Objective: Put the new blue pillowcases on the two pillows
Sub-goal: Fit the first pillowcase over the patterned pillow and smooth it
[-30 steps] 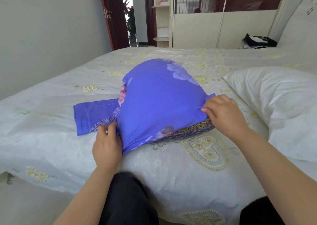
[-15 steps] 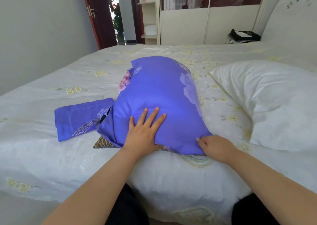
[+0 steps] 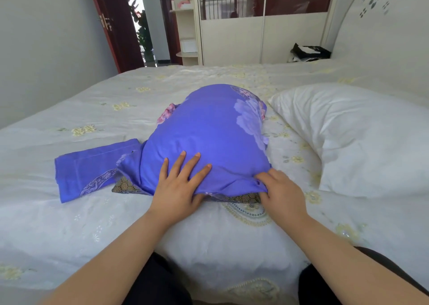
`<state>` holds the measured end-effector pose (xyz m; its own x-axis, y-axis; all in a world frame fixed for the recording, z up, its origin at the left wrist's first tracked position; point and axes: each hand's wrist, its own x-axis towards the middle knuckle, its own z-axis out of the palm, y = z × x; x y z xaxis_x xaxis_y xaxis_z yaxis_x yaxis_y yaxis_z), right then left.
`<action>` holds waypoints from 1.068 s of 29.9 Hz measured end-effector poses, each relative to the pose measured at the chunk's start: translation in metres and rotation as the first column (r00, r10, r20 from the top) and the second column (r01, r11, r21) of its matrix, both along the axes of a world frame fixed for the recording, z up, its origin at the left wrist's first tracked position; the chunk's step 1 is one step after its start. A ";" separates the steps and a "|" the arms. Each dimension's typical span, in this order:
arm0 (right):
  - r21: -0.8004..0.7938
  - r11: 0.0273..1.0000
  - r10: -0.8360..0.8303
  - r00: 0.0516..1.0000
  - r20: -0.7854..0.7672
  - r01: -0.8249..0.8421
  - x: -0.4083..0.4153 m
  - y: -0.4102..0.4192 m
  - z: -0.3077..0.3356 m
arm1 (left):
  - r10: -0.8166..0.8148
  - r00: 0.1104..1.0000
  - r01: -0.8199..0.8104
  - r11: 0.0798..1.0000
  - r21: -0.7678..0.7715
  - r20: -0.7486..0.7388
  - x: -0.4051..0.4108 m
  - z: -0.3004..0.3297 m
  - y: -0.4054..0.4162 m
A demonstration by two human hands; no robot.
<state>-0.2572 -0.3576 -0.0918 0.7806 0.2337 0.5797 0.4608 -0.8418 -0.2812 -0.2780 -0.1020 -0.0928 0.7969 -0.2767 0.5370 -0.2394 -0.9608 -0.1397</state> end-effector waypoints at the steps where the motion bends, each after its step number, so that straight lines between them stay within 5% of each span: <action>1: -0.003 1.000 0.009 0.992 0.122 -0.008 0.002 0.002 -0.001 | -0.034 0.998 0.035 0.999 -0.020 0.051 0.001 0.002 -0.002; 4: -0.009 0.998 0.067 0.965 0.255 -0.067 0.004 0.009 0.001 | -0.033 0.987 0.062 0.981 -0.184 0.154 0.002 0.008 -0.009; 7: -0.048 0.991 0.131 0.976 0.177 -0.124 0.000 0.021 -0.001 | 0.104 0.982 -0.032 0.912 -0.409 0.155 -0.003 0.022 -0.020; 14: -0.046 0.990 0.135 0.982 0.136 -0.130 -0.014 0.046 0.000 | 0.106 0.993 -0.091 0.966 -0.243 0.051 -0.028 0.002 -0.026; 17: -0.059 0.991 0.108 0.975 -0.193 -0.122 -0.012 0.056 0.010 | 0.084 0.994 -0.068 0.975 -0.211 0.066 -0.033 -0.004 -0.024; 19: -0.068 0.989 0.085 0.877 -0.473 -0.132 -0.008 0.058 0.010 | 0.047 0.999 -0.048 0.979 -0.196 -0.012 -0.036 -0.006 -0.027; 21: -0.080 0.988 0.070 0.835 -0.546 -0.135 -0.010 0.059 0.014 | 0.037 0.993 -0.054 0.986 -0.158 -0.110 -0.043 -0.007 -0.030; 27: -0.166 0.976 0.073 0.930 -0.361 -0.141 -0.027 0.049 0.008 | 0.101 0.796 -0.241 0.957 -0.160 -0.596 -0.050 0.006 -0.028; 32: -0.069 0.989 0.124 0.983 -0.138 -0.134 -0.026 0.038 0.018 | 0.092 0.875 -0.227 0.945 -0.236 -0.475 -0.044 0.013 -0.025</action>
<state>-0.2829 -0.3193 -0.0738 0.8100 0.3776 0.4487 0.5297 -0.7993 -0.2837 -0.3220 -0.1265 -0.0797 0.9897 -0.0192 0.1420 -0.0507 -0.9737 0.2221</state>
